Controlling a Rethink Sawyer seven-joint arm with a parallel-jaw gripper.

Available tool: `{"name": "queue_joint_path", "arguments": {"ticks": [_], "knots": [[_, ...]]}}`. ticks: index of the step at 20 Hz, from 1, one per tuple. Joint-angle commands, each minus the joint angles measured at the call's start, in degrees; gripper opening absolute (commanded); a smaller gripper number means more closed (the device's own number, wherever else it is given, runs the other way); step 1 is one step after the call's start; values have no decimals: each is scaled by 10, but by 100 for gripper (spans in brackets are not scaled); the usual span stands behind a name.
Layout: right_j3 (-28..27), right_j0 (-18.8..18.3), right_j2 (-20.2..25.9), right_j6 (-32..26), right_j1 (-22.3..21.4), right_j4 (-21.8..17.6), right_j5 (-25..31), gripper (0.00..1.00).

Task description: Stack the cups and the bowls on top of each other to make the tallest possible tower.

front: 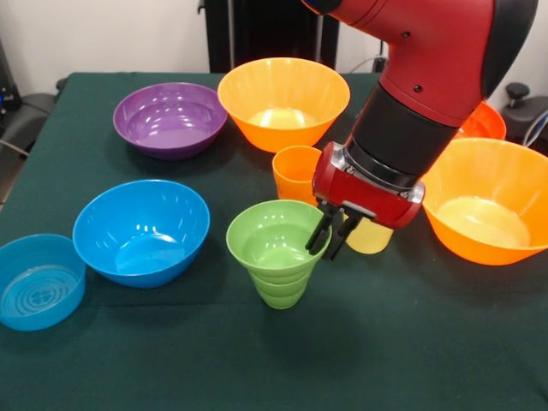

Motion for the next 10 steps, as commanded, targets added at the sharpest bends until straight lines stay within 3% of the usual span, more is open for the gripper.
{"name": "queue_joint_path", "arguments": {"ticks": [1,10], "knots": [[62,3,39,48,-18,-12,27,0],[96,8,41,48,-28,-18,13,0]]}}
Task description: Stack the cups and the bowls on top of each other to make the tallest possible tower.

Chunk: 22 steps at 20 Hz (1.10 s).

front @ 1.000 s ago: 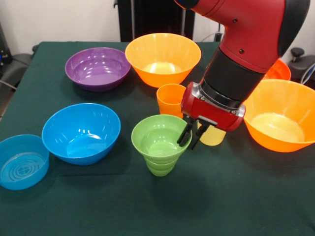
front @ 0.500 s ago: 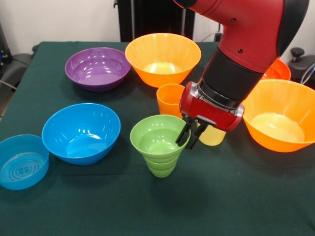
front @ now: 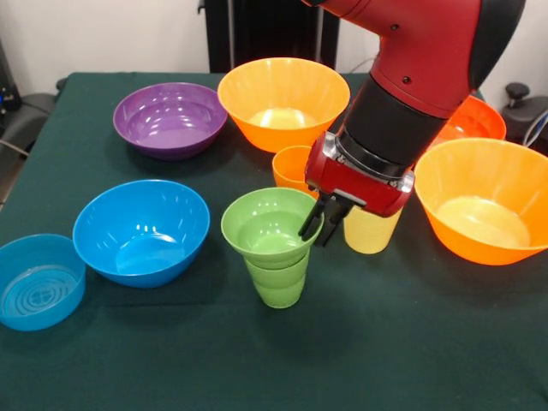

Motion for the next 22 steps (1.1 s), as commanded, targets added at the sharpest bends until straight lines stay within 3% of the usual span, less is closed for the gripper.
{"name": "queue_joint_path", "arguments": {"ticks": [1,7,8,22], "knots": [[64,8,41,49,-14,-17,13,0],[62,6,49,52,-13,-12,1,0],[61,6,49,52,-13,-11,2,100],[50,4,57,58,-9,-8,-25,100]]}}
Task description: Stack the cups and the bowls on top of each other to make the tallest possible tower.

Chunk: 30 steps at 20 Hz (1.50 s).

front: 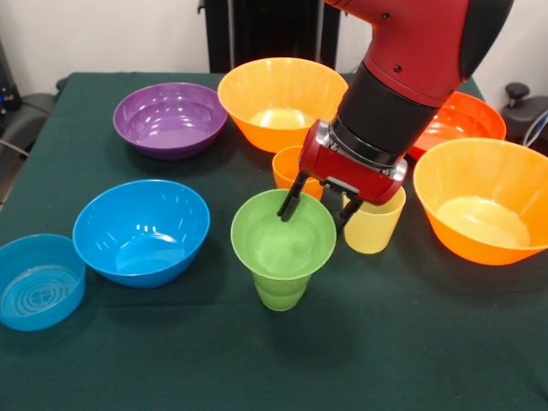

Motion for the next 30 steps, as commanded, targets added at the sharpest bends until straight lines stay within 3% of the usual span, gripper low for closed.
{"name": "queue_joint_path", "arguments": {"ticks": [1,14,20,30], "knots": [[28,4,58,57,4,-9,-28,100],[66,7,55,53,-21,-17,-62,100],[115,-14,77,7,-74,-26,-83,100],[266,-55,119,-40,-203,-40,-112,100]]}}
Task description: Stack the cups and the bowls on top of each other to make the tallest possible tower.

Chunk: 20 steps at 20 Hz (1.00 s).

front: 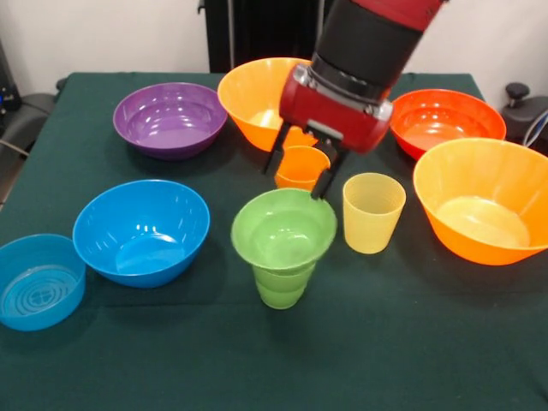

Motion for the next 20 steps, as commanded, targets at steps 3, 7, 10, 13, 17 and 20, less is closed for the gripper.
{"name": "queue_joint_path", "arguments": {"ticks": [3,7,10,13,17,20], "knots": [[186,-56,116,-40,-116,-38,-51,100],[200,-56,114,-10,-111,-48,-82,100],[195,-50,107,4,-101,-50,-85,100],[169,-48,102,4,-82,-50,-82,100],[164,-53,106,-3,-76,-53,-87,100],[185,-68,124,-16,-83,-55,-95,100]]}}
